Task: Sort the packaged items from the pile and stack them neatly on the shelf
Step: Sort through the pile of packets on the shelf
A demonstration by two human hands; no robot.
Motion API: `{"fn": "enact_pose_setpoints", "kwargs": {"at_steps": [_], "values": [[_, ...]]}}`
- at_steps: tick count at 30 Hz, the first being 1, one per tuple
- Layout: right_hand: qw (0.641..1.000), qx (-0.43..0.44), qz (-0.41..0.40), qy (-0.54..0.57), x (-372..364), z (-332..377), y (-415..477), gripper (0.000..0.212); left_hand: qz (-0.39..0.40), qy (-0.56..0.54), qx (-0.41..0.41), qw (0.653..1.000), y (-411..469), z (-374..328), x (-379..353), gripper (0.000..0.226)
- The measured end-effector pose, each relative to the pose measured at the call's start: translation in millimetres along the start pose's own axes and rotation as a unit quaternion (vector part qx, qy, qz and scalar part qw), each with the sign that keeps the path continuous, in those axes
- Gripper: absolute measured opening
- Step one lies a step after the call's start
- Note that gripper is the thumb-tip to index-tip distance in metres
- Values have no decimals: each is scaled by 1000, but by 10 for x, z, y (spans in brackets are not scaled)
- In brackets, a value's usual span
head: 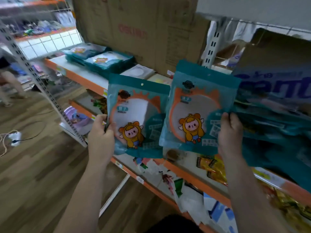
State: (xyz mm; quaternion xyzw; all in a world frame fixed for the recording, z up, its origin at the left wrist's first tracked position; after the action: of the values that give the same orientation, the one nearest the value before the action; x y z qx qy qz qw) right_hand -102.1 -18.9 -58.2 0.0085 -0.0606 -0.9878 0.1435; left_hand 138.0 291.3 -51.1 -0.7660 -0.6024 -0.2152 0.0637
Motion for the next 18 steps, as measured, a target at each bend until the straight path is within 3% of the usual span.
{"fn": "enact_pose_setpoints", "kwargs": {"at_steps": [4,10,18], "values": [[1000,-24,9,4,-639,-96,89,18,-18,-36,37,998,408,305,227,11],[998,-42,-3,49,-1595,-220,350,25,-16,-44,62,997,1175,769,346,10],[994,-86,-29,59,-2991,-338,979,21,-29,-32,66,997,2773,1084,656,14]]}}
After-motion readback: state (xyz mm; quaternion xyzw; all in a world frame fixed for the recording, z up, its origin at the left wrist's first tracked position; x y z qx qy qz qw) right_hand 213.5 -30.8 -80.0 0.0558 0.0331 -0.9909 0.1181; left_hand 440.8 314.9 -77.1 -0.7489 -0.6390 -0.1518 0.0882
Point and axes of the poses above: each hand's wrist, its own y-axis towards the middle knuckle, its own x-axis out of the back of the hand, z = x × y, the point moved 9 cm from there along y, towards the middle knuckle, and after that the axes turned 5 degrees about y, right-handed, at the moved point
